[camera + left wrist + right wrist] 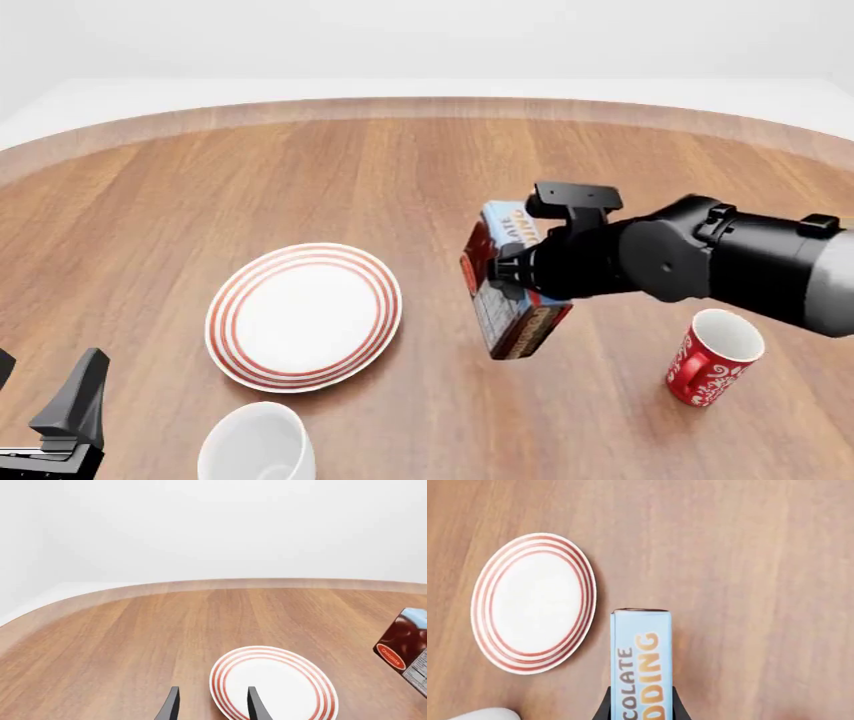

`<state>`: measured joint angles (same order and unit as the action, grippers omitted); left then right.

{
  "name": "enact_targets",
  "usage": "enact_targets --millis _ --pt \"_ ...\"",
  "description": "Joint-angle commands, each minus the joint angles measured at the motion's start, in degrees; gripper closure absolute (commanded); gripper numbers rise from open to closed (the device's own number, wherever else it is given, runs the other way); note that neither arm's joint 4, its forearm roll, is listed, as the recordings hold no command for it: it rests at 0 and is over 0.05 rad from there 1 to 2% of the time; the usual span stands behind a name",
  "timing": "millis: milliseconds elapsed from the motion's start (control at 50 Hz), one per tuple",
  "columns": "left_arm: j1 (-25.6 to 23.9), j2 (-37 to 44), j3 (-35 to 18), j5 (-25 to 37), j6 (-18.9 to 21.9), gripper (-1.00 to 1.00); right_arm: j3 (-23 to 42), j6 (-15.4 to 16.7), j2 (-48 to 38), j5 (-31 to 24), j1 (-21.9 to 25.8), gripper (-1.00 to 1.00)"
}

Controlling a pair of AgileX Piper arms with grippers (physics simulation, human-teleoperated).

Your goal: Pick up the white mug and put it on the plate, and put the chocolate pudding to the right of the plate.

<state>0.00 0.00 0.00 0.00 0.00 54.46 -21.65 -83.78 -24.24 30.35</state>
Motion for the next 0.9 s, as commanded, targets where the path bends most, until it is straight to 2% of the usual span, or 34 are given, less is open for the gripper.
enact_targets --millis 20,220,260,280,320,580,900 --pt "0.00 0.00 0.00 0.00 0.00 -1.00 0.97 -1.46 -2.68 1.19 0.36 1.00" --pt "0.00 0.00 0.00 0.00 0.00 -1.00 1.44 -0.90 -5.35 2.59 0.01 1.00" --pt "0.00 0.00 0.00 0.00 0.00 -1.00 0.93 -2.96 -5.79 3.23 0.12 1.00" --pt "0.00 0.00 0.00 0.00 0.00 -1.00 1.13 -1.51 -6.04 3.39 -0.08 1.00" --pt "0.00 0.00 0.00 0.00 0.00 -1.00 0.89 -2.13 -6.47 3.84 0.01 1.00" --pt "0.00 0.00 0.00 0.00 0.00 -1.00 1.44 0.35 -9.61 5.27 -1.89 1.00" --pt "0.00 0.00 0.00 0.00 0.00 -1.00 1.56 1.33 -11.84 6.42 -2.60 1.00"
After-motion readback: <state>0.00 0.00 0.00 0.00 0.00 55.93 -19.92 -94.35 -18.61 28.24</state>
